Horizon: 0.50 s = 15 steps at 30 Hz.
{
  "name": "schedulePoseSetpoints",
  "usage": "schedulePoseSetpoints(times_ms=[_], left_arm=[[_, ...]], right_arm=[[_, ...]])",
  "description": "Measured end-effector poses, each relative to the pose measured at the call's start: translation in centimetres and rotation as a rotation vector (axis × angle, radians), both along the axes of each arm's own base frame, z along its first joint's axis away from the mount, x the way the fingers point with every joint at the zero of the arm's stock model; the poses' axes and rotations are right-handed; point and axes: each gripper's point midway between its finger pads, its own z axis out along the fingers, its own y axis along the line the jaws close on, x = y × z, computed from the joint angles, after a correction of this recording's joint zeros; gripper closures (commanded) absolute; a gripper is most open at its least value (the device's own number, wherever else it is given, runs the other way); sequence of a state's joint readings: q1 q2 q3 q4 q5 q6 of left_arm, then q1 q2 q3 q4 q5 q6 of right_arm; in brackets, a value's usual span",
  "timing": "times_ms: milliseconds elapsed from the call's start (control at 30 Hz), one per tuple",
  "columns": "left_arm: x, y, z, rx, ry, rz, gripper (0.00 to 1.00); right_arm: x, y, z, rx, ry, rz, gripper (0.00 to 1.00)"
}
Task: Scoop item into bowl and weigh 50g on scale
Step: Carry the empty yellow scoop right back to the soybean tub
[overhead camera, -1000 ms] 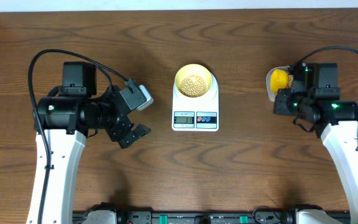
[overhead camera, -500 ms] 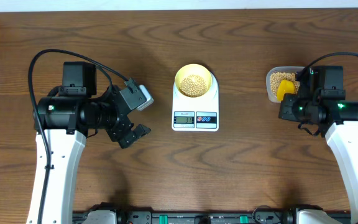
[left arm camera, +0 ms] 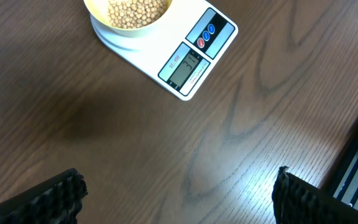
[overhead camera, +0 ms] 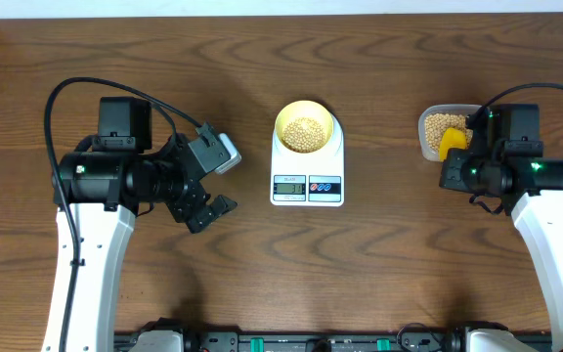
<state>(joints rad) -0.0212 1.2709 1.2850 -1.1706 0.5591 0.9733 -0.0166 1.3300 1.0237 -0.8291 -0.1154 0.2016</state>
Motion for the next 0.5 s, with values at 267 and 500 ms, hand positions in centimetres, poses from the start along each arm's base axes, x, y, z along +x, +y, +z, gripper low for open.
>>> schedulePoseSetpoints(times_ms=[267,500], left_arm=[[0.00,0.00,0.00,0.000,0.000,0.000,0.02],[0.00,0.00,0.00,0.000,0.000,0.000,0.02]], right_arm=[[0.01,-0.14,-0.01,0.003,0.002,-0.025,0.98],[-0.10,-0.14,-0.06,0.013,0.010,-0.048,0.98]])
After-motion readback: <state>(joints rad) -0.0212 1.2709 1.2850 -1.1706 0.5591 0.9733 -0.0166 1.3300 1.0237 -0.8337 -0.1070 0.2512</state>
